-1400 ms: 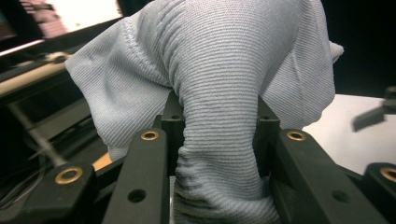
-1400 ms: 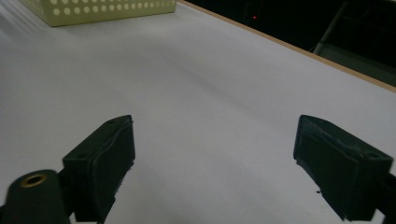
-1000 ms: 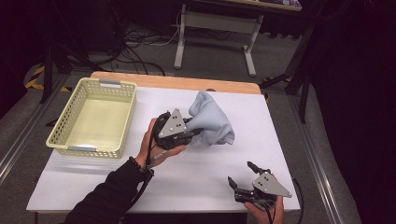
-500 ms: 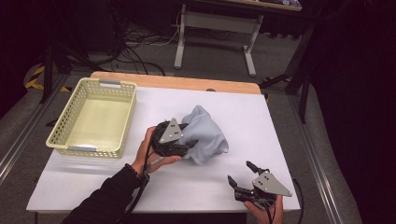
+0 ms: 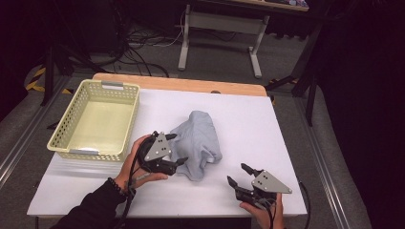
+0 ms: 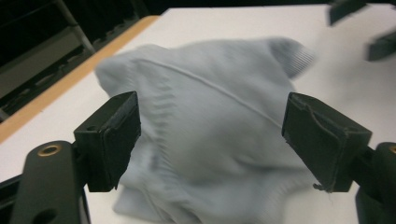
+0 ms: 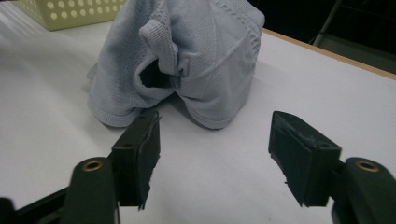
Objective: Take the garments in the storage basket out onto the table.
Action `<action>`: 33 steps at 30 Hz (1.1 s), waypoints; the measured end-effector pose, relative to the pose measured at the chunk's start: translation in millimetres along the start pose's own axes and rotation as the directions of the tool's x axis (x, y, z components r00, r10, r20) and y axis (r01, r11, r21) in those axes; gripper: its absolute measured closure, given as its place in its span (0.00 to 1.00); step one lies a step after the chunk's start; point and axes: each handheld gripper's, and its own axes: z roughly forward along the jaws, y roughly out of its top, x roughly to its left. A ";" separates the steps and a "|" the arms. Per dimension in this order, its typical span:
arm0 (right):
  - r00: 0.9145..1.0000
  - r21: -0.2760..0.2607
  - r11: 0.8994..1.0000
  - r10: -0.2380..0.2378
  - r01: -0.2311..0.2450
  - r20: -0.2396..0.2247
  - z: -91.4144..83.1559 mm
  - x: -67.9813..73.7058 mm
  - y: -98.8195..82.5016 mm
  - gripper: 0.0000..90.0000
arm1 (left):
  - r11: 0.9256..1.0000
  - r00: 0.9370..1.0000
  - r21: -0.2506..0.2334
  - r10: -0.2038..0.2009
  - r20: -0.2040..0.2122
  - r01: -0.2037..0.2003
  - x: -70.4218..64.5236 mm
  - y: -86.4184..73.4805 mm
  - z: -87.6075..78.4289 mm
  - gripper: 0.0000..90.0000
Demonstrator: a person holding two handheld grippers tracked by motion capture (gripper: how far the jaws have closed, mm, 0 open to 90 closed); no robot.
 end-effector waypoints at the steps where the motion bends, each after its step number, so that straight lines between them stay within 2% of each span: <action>1: 1.000 0.005 1.000 -0.005 0.006 -0.004 2.7 -0.7 0.8 0.41 | 1.000 1.000 0.011 -0.002 0.018 0.002 -4.5 -3.1 0.2 0.22; 4: 0.999 0.034 0.999 -0.024 0.025 -0.037 19.6 -3.7 5.8 0.40 | 0.998 0.999 0.061 0.014 0.052 -0.017 -17.8 -12.6 4.5 0.22; 5: 0.999 0.034 0.999 -0.024 0.025 -0.037 19.6 -3.7 5.8 0.40 | 0.996 0.998 0.081 0.020 0.062 -0.025 -21.8 -16.1 6.8 0.22; 7: 0.998 0.065 0.997 -0.031 0.035 -0.062 35.0 -4.9 10.7 0.36 | 0.992 0.997 0.119 0.027 0.073 -0.036 -26.8 -23.4 13.9 0.22; 11: 0.995 0.117 0.990 -0.075 0.082 -0.060 60.6 -7.8 14.4 0.32 | 0.986 0.995 0.168 0.000 0.102 -0.018 -24.9 -33.6 28.0 0.25; 13: 0.996 0.151 0.985 -0.072 0.080 -0.057 79.7 -17.1 15.9 0.33 | 0.983 0.993 0.181 -0.008 0.115 -0.013 -22.1 -36.8 33.2 0.32; 15: 0.997 0.162 0.985 -0.044 0.055 -0.070 87.8 -23.4 15.9 0.34 | 0.981 0.989 0.192 -0.041 0.145 0.013 -17.5 -40.0 38.1 0.36; 17: 0.996 0.165 0.985 -0.044 0.056 -0.072 90.4 -24.7 15.7 0.37 | 0.980 0.988 0.199 -0.057 0.142 0.028 -14.2 -41.5 42.0 0.39; 18: 0.996 0.164 0.985 -0.048 0.059 -0.073 91.7 -24.8 15.5 0.43 | 0.978 0.988 0.207 -0.059 0.140 0.029 -13.3 -42.0 43.9 0.41; 19: 0.994 0.158 0.985 -0.054 0.068 -0.091 91.3 -23.3 15.2 0.54 | 0.974 0.990 0.223 -0.060 0.131 0.030 -13.2 -42.3 46.3 0.47; 20: 0.994 0.157 0.985 -0.065 0.078 -0.085 90.3 -22.3 15.3 0.61 | 0.971 0.991 0.239 -0.062 0.119 0.032 -13.3 -41.9 47.1 0.50; 21: 0.994 0.157 0.985 -0.065 0.078 -0.085 90.3 -22.3 15.3 0.61 | 0.969 0.992 0.245 -0.056 0.113 0.027 -13.8 -41.3 48.7 0.50; 22: 0.994 0.155 0.984 -0.078 0.090 -0.078 88.9 -21.0 15.3 0.67 | 0.966 0.994 0.259 -0.045 0.100 0.018 -15.1 -40.8 49.5 0.53; 24: 0.994 0.141 0.985 -0.093 0.100 -0.055 83.5 -19.3 14.6 0.74 | 0.963 0.995 0.268 -0.052 0.085 0.028 -14.6 -39.9 49.9 0.64; 26: 0.994 0.138 0.985 -0.095 0.101 -0.050 82.5 -19.2 14.7 0.75 | 0.964 0.996 0.266 -0.052 0.076 0.030 -13.8 -40.1 50.0 0.67; 27: 0.994 0.131 0.985 -0.105 0.109 -0.040 79.6 -19.7 14.9 0.77 | 0.962 0.997 0.272 -0.048 0.065 0.029 -12.6 -40.2 49.2 0.77; 28: 0.994 0.119 0.986 -0.112 0.113 -0.018 74.7 -21.5 15.6 0.80 | 0.963 0.996 0.268 -0.057 0.069 0.037 -10.7 -40.6 48.9 0.78; 33: 0.995 0.080 0.992 -0.100 0.097 0.029 62.8 -27.6 18.7 0.85 | 0.964 0.996 0.262 -0.053 0.073 0.032 -10.0 -39.4 45.4 0.87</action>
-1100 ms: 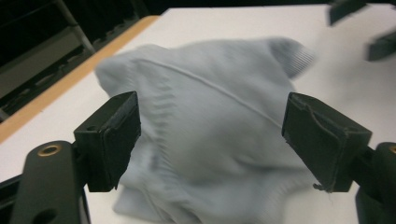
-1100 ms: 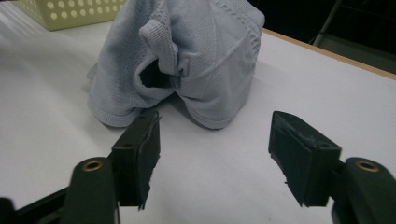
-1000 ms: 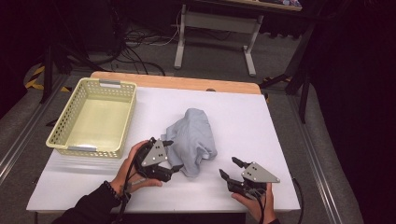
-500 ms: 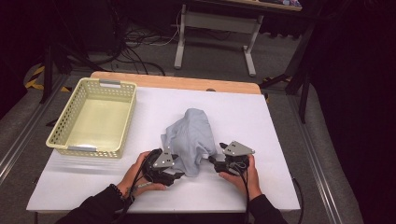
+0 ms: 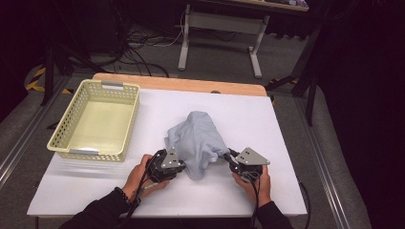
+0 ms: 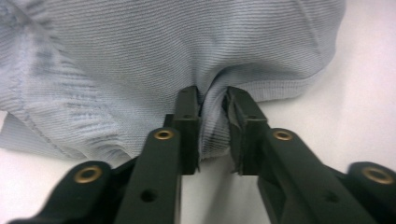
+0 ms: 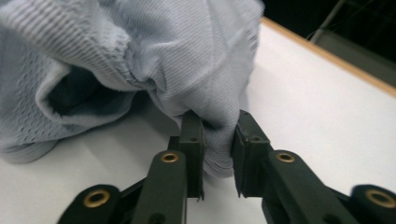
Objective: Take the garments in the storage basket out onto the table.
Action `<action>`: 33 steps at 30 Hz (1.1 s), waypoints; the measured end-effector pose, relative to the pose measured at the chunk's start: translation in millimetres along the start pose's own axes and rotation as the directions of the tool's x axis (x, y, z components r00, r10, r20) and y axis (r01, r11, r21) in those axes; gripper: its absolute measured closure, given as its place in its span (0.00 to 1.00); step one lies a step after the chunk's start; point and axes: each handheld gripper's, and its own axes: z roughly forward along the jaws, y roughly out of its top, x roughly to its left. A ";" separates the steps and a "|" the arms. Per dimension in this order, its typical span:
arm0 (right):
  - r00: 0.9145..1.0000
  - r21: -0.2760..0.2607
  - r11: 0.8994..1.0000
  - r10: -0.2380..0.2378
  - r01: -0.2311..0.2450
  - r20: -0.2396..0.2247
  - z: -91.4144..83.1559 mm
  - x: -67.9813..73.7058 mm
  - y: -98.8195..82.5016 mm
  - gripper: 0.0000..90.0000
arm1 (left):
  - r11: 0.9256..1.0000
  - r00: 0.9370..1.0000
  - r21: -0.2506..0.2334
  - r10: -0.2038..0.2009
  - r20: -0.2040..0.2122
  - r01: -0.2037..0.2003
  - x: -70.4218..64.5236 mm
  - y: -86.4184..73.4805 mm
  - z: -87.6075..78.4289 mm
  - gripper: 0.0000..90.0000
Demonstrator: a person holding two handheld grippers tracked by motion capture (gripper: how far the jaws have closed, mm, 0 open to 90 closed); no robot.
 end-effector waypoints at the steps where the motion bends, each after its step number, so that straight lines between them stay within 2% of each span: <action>1: 1.000 -0.014 1.000 0.002 -0.002 0.010 -3.4 -2.1 0.6 0.86 | 1.000 1.000 -0.004 -0.001 0.004 0.001 0.1 0.0 -1.3 0.88; 5: 0.998 -0.058 0.998 0.025 -0.022 0.052 -18.7 -10.8 2.3 0.91 | 0.999 1.000 -0.047 0.007 0.005 -0.007 0.3 1.4 -12.3 0.92; 6: 0.998 -0.065 0.997 0.037 -0.033 0.057 -22.5 -14.1 2.2 0.94 | 0.998 1.000 -0.062 0.018 0.000 -0.018 0.7 2.1 -14.3 0.92; 8: 0.997 -0.067 0.997 0.036 -0.031 0.072 -24.2 -15.5 1.9 0.96 | 0.995 1.000 -0.100 0.013 -0.001 -0.013 0.5 3.3 -23.0 0.92; 12: 0.994 -0.078 0.996 0.059 -0.053 0.089 -29.1 -22.8 -0.9 0.99 | 0.986 1.000 -0.168 0.020 -0.019 -0.023 1.0 6.1 -42.6 0.92; 16: 0.993 -0.090 0.994 0.076 -0.067 0.093 -34.8 -26.1 -1.2 0.99 | 0.972 0.998 -0.233 0.022 -0.055 -0.034 -1.0 9.5 -62.4 0.92; 19: 0.995 -0.105 0.992 0.076 -0.069 0.069 -40.2 -25.5 -0.2 0.92 | 0.962 0.997 -0.270 0.025 -0.077 -0.045 -1.8 11.4 -73.6 0.93; 20: 0.997 -0.118 0.991 0.070 -0.064 0.043 -44.0 -23.1 1.3 0.85 | 0.959 0.996 -0.278 0.026 -0.084 -0.049 -1.8 12.1 -77.3 0.93; 21: 0.997 -0.118 0.991 0.070 -0.064 0.043 -44.0 -23.1 1.3 0.85 | 0.955 0.995 -0.292 0.024 -0.093 -0.050 -1.7 12.3 -81.0 0.93; 22: 0.997 -0.119 0.991 0.068 -0.064 0.023 -45.4 -21.2 2.1 0.78 | 0.951 0.995 -0.304 0.018 -0.095 -0.046 -1.4 12.7 -84.5 0.93; 23: 0.998 -0.111 0.993 0.042 -0.046 -0.039 -45.8 -16.0 3.6 0.63 | 0.949 0.995 -0.312 0.016 -0.097 -0.046 -1.0 13.2 -87.8 0.93; 24: 0.998 -0.111 0.993 0.042 -0.046 -0.039 -45.8 -16.0 3.6 0.63 | 0.946 0.994 -0.320 0.017 -0.105 -0.050 -0.7 13.8 -91.2 0.93; 25: 0.998 -0.098 0.995 0.029 -0.035 -0.063 -44.6 -13.2 4.3 0.56 | 0.942 0.994 -0.332 0.014 -0.106 -0.049 -0.6 14.4 -94.7 0.93; 26: 0.993 -0.066 0.997 0.025 -0.033 -0.117 -41.1 -9.9 4.8 0.50 | 0.940 0.994 -0.337 0.010 -0.108 -0.046 -1.1 14.7 -96.3 0.93; 28: 0.988 -0.023 1.000 0.015 -0.019 -0.156 -34.4 -4.6 3.7 0.45 | 0.937 0.993 -0.346 0.015 -0.115 -0.054 -1.9 15.6 -100.5 0.93; 30: 0.990 0.036 0.999 -0.008 0.013 -0.143 -20.0 3.0 -0.5 0.40 | 0.937 0.993 -0.343 0.021 -0.119 -0.061 -3.2 15.8 -101.3 0.93; 32: 0.991 0.042 0.999 -0.005 0.011 -0.137 -17.5 3.6 -1.6 0.40 | 0.938 0.993 -0.343 0.018 -0.114 -0.056 -3.2 15.5 -101.1 0.93; 33: 0.993 0.058 0.998 0.016 -0.009 -0.115 -11.1 3.7 -5.6 0.41 | 0.937 0.993 -0.344 0.020 -0.112 -0.058 -2.9 15.3 -100.9 0.93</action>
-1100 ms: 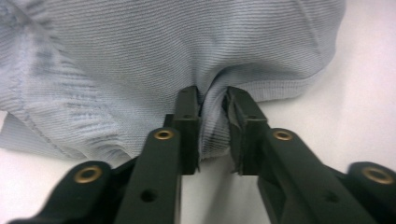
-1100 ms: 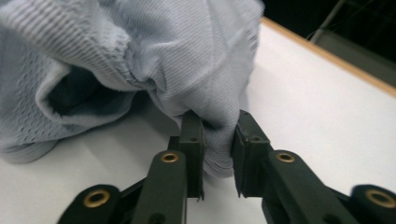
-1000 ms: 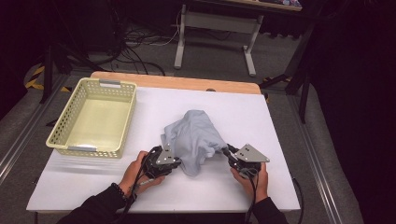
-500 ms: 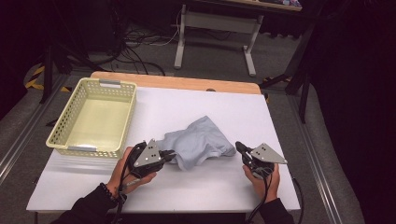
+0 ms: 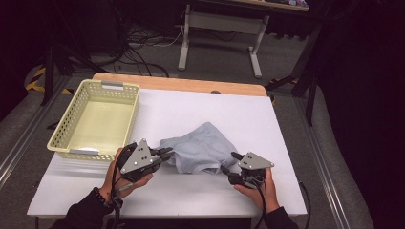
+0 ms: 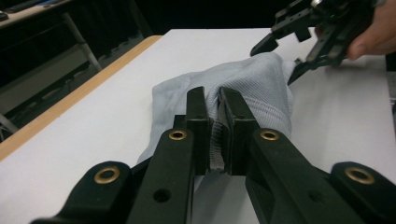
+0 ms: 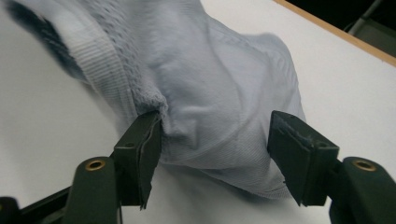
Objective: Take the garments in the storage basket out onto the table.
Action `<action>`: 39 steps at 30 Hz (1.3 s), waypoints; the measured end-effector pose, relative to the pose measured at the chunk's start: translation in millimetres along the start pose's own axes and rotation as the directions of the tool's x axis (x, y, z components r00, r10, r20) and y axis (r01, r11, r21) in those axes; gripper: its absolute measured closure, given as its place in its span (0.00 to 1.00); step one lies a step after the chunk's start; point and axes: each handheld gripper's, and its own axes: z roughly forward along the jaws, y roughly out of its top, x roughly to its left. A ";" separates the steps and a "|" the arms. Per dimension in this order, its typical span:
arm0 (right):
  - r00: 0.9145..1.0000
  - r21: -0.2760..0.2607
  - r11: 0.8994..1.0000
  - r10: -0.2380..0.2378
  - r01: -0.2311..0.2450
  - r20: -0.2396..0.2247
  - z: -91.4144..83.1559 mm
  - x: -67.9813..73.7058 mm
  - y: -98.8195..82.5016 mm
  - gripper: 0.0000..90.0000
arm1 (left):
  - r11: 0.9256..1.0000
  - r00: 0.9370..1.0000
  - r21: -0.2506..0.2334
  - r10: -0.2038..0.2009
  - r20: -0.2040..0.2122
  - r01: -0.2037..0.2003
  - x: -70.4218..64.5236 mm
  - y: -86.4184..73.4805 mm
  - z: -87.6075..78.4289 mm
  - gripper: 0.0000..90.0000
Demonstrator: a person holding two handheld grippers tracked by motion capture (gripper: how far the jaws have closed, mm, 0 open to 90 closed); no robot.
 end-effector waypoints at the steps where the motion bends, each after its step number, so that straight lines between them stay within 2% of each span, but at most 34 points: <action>1: 1.000 0.000 1.000 0.000 0.000 0.000 0.0 0.0 0.0 0.41 | 1.000 1.000 0.000 0.002 0.000 -0.002 -0.1 0.0 0.1 0.93; 2: 1.000 0.008 1.000 0.002 -0.002 0.005 2.0 0.0 -1.0 0.42 | 1.000 1.000 0.002 0.004 0.002 -0.004 -0.3 0.1 0.0 0.93; 4: 1.000 0.012 1.000 -0.010 0.010 0.008 4.5 0.6 -3.1 0.52 | 1.000 1.000 0.002 0.011 0.005 -0.011 -0.7 0.6 -0.6 0.93; 5: 0.999 0.019 1.000 -0.025 0.024 0.025 4.4 1.5 -3.7 0.64 | 1.000 1.000 -0.004 0.012 0.001 -0.012 -1.2 1.2 -1.9 0.93; 7: 0.999 0.015 0.999 -0.031 0.030 0.028 3.4 1.0 -3.9 0.66 | 1.000 1.000 -0.006 0.015 0.001 -0.015 -0.7 1.8 -3.1 0.93; 8: 0.999 0.008 1.000 -0.027 0.027 0.023 2.1 0.7 -3.6 0.70 | 1.000 1.000 -0.009 0.013 -0.001 -0.013 -0.4 2.3 -4.7 0.93; 11: 0.998 -0.019 0.998 -0.059 0.060 0.038 -8.0 2.0 3.1 0.83 | 1.000 1.000 -0.025 0.012 -0.005 -0.012 0.2 3.4 -9.4 0.93; 13: 0.997 -0.030 0.998 -0.060 0.062 0.049 -11.3 2.2 5.4 0.83 | 0.999 1.000 -0.035 0.008 -0.007 -0.008 1.2 4.9 -13.6 0.93; 14: 0.996 -0.057 0.996 -0.058 0.061 0.061 -18.6 2.4 10.1 0.84 | 0.999 1.000 -0.048 0.002 -0.014 -0.002 2.1 6.8 -17.7 0.93; 17: 0.996 -0.086 0.994 -0.056 0.063 0.074 -27.6 2.8 15.3 0.85 | 0.998 1.000 -0.064 -0.005 -0.023 0.004 2.9 8.7 -21.2 0.93; 20: 0.995 -0.138 0.989 -0.038 0.050 0.089 -42.4 1.2 22.3 0.87 | 0.996 1.000 -0.089 -0.011 -0.027 0.009 3.0 11.2 -24.7 0.93; 21: 0.994 -0.170 0.985 -0.025 0.043 0.106 -51.3 -0.2 25.9 0.87 | 0.996 1.000 -0.093 -0.012 -0.029 0.009 2.5 12.1 -25.6 0.93; 25: 0.993 -0.203 0.979 0.002 0.021 0.115 -59.4 -2.5 28.7 0.88 | 0.995 0.999 -0.098 -0.003 -0.033 -0.001 1.7 15.4 -28.4 0.93; 30: 0.993 -0.206 0.978 -0.003 0.027 0.115 -61.1 -2.6 29.7 0.87 | 0.994 0.999 -0.108 0.005 -0.051 -0.010 4.2 17.5 -34.1 0.93; 33: 0.991 -0.220 0.976 0.020 0.009 0.129 -63.1 -3.4 29.9 0.93 | 0.991 0.997 -0.131 -0.011 -0.072 0.001 7.6 19.4 -41.5 0.93; 35: 0.993 -0.214 0.977 0.014 0.013 0.121 -62.4 -3.4 29.8 0.93 | 0.991 0.997 -0.137 -0.015 -0.075 0.005 8.9 19.7 -43.7 0.93; 36: 0.992 -0.199 0.979 -0.007 0.032 0.124 -60.7 -1.9 29.4 0.93 | 0.991 0.996 -0.135 -0.010 -0.084 -0.001 8.9 19.8 -44.8 0.93; 37: 0.993 -0.192 0.981 -0.017 0.040 0.120 -59.4 -0.6 29.4 0.91 | 0.992 0.996 -0.130 -0.005 -0.087 -0.006 8.4 19.9 -45.2 0.93; 39: 0.997 -0.178 0.983 -0.020 0.033 0.077 -56.2 1.6 29.8 0.85 | 0.992 0.996 -0.125 -0.002 -0.095 -0.010 7.3 19.1 -46.5 0.93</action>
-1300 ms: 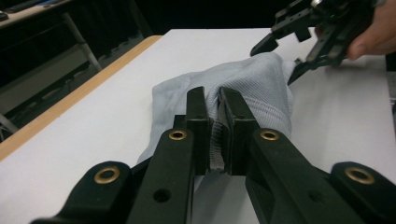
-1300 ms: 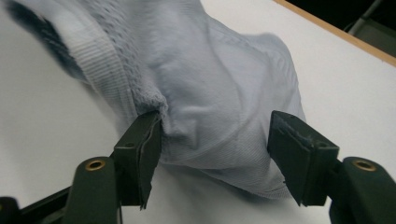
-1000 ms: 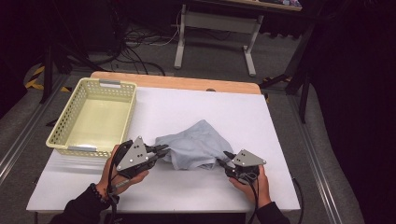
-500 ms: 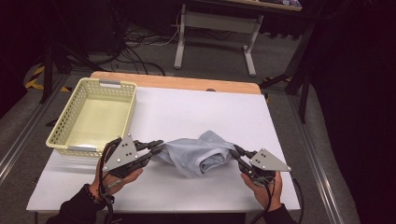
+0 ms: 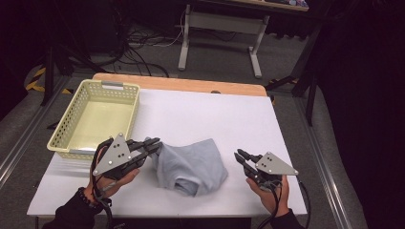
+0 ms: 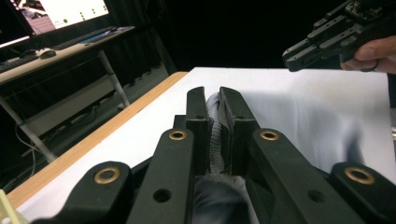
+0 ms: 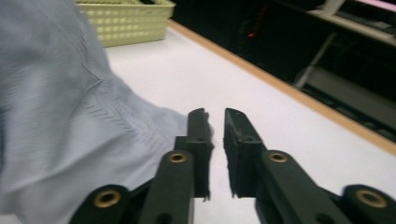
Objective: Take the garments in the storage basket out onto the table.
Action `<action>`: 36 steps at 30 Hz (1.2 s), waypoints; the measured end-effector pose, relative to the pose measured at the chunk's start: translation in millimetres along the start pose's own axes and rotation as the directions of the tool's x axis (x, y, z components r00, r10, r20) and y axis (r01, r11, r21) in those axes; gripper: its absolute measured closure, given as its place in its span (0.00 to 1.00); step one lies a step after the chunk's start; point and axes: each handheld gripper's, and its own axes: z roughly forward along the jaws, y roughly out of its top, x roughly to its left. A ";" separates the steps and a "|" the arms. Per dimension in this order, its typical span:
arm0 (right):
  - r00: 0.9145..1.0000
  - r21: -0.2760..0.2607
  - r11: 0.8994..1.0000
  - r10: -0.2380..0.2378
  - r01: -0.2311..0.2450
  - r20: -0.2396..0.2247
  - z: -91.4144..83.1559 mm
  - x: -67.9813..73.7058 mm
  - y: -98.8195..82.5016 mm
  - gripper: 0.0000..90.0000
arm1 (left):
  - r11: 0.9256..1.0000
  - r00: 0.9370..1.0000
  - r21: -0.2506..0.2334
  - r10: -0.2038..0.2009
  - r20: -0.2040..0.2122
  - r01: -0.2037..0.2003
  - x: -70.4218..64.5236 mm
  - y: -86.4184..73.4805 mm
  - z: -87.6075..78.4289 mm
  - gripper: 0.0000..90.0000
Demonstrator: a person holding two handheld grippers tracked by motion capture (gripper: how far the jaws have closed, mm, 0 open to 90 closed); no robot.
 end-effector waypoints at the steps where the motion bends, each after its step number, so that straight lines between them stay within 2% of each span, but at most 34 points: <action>1: 1.000 0.013 1.000 -0.003 0.003 -0.010 1.2 2.3 -0.4 0.82 | 1.000 1.000 0.005 0.004 0.005 -0.004 0.0 -1.0 -2.1 0.93; 3: 0.999 0.030 1.000 0.004 -0.003 -0.036 2.5 7.4 -3.2 0.74 | 1.000 1.000 0.008 0.010 0.027 -0.011 -2.0 -6.7 -8.8 0.92; 5: 0.996 0.050 0.998 0.046 -0.042 -0.073 3.4 13.9 -10.1 0.68 | 0.999 0.999 0.049 0.022 0.027 -0.023 -4.4 -17.0 -17.4 0.92; 6: 0.994 0.069 0.996 0.061 -0.055 -0.091 5.5 17.2 -14.5 0.64 | 0.998 0.999 0.067 0.009 0.036 -0.012 -5.5 -23.3 -22.5 0.92; 7: 0.993 0.094 0.994 0.070 -0.061 -0.096 8.6 20.1 -18.7 0.61 | 0.997 0.998 0.079 0.002 0.056 -0.007 -6.7 -29.9 -27.8 0.92; 8: 0.992 0.118 0.991 0.080 -0.068 -0.100 12.4 22.2 -22.4 0.59 | 0.996 0.998 0.094 0.000 0.059 -0.006 -9.1 -35.8 -32.9 0.92; 10: 0.985 0.162 0.982 0.121 -0.101 -0.121 23.4 23.8 -28.5 0.52 | 0.992 0.997 0.129 -0.011 0.074 0.001 -13.6 -47.4 -41.0 0.92; 11: 0.983 0.175 0.978 0.138 -0.115 -0.123 26.9 23.8 -30.0 0.50 | 0.987 0.998 0.163 -0.004 0.070 -0.007 -15.9 -54.1 -44.4 0.92; 12: 0.976 0.206 0.969 0.166 -0.135 -0.140 32.6 23.4 -32.2 0.49 | 0.985 0.997 0.175 -0.012 0.073 -0.001 -17.4 -58.5 -45.5 0.92; 13: 0.971 0.225 0.963 0.182 -0.145 -0.153 35.6 23.3 -33.7 0.48 | 0.980 0.995 0.197 -0.017 0.098 -0.003 -18.7 -65.5 -47.2 0.92; 15: 0.961 0.284 0.944 0.221 -0.168 -0.167 43.7 23.0 -39.0 0.43 | 0.973 0.994 0.229 -0.009 0.111 -0.017 -20.1 -73.2 -48.6 0.92; 16: 0.955 0.307 0.934 0.244 -0.184 -0.171 47.2 22.7 -41.7 0.43 | 0.971 0.992 0.239 -0.019 0.123 -0.011 -20.3 -77.0 -48.9 0.92; 17: 0.936 0.339 0.913 0.300 -0.227 -0.182 54.2 20.7 -46.4 0.41 | 0.967 0.991 0.255 -0.027 0.127 -0.006 -21.1 -81.3 -48.6 0.92; 18: 0.932 0.345 0.908 0.313 -0.237 -0.185 55.6 20.3 -46.9 0.41 | 0.960 0.992 0.279 -0.026 0.127 -0.010 -22.1 -85.8 -47.5 0.92; 19: 0.932 0.345 0.908 0.313 -0.237 -0.185 55.6 20.3 -46.9 0.41 | 0.960 0.992 0.279 -0.026 0.127 -0.010 -22.1 -85.8 -47.5 0.92; 20: 0.927 0.353 0.903 0.323 -0.244 -0.188 58.2 19.2 -47.5 0.41 | 0.955 0.990 0.297 -0.037 0.136 -0.005 -23.1 -89.6 -46.5 0.92; 21: 0.926 0.369 0.901 0.318 -0.227 -0.205 63.8 18.8 -46.3 0.45 | 0.952 0.989 0.306 -0.043 0.140 -0.002 -23.8 -91.9 -46.1 0.90; 23: 0.924 0.372 0.901 0.316 -0.222 -0.215 65.4 19.2 -45.8 0.48 | 0.947 0.986 0.320 -0.070 0.152 0.018 -25.1 -96.5 -45.0 0.90; 25: 0.927 0.373 0.908 0.293 -0.192 -0.235 68.7 20.5 -43.9 0.58 | 0.941 0.984 0.339 -0.086 0.155 0.029 -26.8 -101.8 -43.8 0.89; 26: 0.927 0.369 0.912 0.280 -0.177 -0.249 71.4 20.7 -42.6 0.67 | 0.938 0.983 0.346 -0.098 0.153 0.040 -27.7 -104.4 -43.1 0.85; 28: 0.931 0.361 0.916 0.272 -0.173 -0.245 72.3 19.6 -41.4 0.77 | 0.934 0.984 0.354 -0.109 0.138 0.054 -28.6 -106.9 -42.2 0.76; 29: 0.935 0.348 0.922 0.261 -0.167 -0.242 72.3 19.0 -40.7 0.81 | 0.934 0.984 0.354 -0.109 0.138 0.054 -28.6 -106.9 -42.2 0.71; 30: 0.935 0.348 0.922 0.261 -0.167 -0.242 72.3 19.0 -40.7 0.81 | 0.931 0.986 0.361 -0.111 0.125 0.059 -28.8 -107.8 -42.4 0.71; 31: 0.937 0.332 0.929 0.249 -0.160 -0.244 72.4 18.8 -39.7 0.84 | 0.930 0.987 0.362 -0.113 0.113 0.065 -28.3 -108.0 -43.1 0.62; 32: 0.943 0.318 0.936 0.233 -0.151 -0.237 72.7 19.2 -38.1 0.88 | 0.935 0.983 0.340 -0.149 0.110 0.103 -25.9 -108.2 -45.6 0.44; 33: 0.943 0.318 0.936 0.233 -0.151 -0.237 72.7 19.2 -38.1 0.88 | 0.935 0.983 0.340 -0.149 0.110 0.103 -25.9 -108.2 -45.6 0.38; 34: 0.946 0.307 0.940 0.228 -0.151 -0.231 72.2 19.0 -37.1 0.89 | 0.939 0.982 0.321 -0.163 0.093 0.125 -25.2 -107.6 -47.7 0.38; 35: 0.951 0.295 0.944 0.219 -0.149 -0.220 71.2 18.4 -35.8 0.91 | 0.942 0.982 0.305 -0.173 0.080 0.141 -24.1 -106.6 -49.6 0.31; 36: 0.955 0.282 0.947 0.213 -0.150 -0.206 69.6 17.3 -34.3 0.91 | 0.944 0.980 0.292 -0.183 0.073 0.154 -22.9 -105.6 -51.1 0.28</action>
